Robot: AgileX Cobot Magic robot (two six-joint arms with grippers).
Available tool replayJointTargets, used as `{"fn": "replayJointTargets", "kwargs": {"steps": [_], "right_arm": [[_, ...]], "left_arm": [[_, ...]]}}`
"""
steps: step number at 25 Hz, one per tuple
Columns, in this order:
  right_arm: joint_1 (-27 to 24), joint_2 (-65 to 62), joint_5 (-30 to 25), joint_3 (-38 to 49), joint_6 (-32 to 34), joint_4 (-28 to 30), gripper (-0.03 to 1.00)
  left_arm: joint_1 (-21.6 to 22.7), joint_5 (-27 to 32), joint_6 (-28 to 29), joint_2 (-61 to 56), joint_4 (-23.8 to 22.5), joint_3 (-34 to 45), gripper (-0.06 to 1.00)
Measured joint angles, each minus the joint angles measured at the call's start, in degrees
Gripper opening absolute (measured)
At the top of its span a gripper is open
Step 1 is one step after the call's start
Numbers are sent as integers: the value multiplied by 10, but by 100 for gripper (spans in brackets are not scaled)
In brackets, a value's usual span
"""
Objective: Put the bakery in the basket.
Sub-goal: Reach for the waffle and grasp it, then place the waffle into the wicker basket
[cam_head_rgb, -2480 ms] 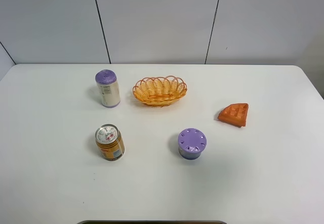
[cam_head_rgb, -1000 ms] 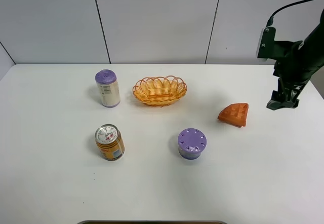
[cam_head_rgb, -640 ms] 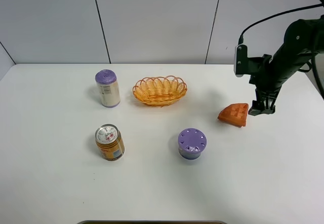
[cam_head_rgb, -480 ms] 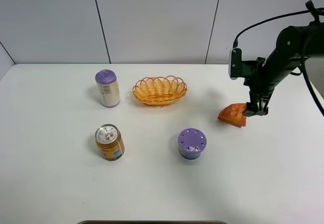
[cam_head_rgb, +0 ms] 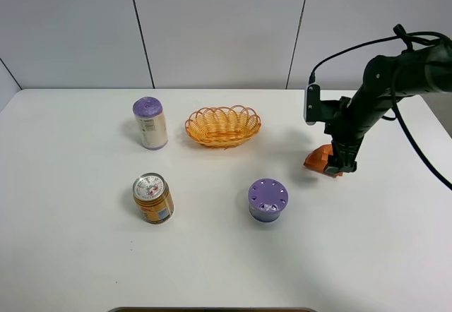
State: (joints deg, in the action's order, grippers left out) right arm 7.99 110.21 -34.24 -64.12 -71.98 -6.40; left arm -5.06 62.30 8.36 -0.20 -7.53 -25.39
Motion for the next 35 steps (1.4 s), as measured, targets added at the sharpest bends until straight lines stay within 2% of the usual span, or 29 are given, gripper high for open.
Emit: {"fn": "replayJointTargets", "kwargs": {"steps": [11, 27, 29, 30, 31, 35], "right_arm": [[0, 53, 33, 0, 0, 0, 93], [0, 64, 41, -1, 0, 0, 91], [0, 64, 43, -1, 0, 0, 84], [0, 65, 47, -1, 0, 1, 77], [0, 65, 51, -1, 1, 1, 64], [0, 65, 56, -1, 20, 1, 62]], "left_arm": [[0, 0, 0, 0, 0, 0, 99], [0, 0, 0, 0, 0, 0, 99], [0, 0, 0, 0, 0, 0, 99], [0, 0, 0, 0, 0, 0, 99], [0, 0, 0, 0, 0, 0, 99], [0, 0, 0, 0, 0, 0, 99]]}}
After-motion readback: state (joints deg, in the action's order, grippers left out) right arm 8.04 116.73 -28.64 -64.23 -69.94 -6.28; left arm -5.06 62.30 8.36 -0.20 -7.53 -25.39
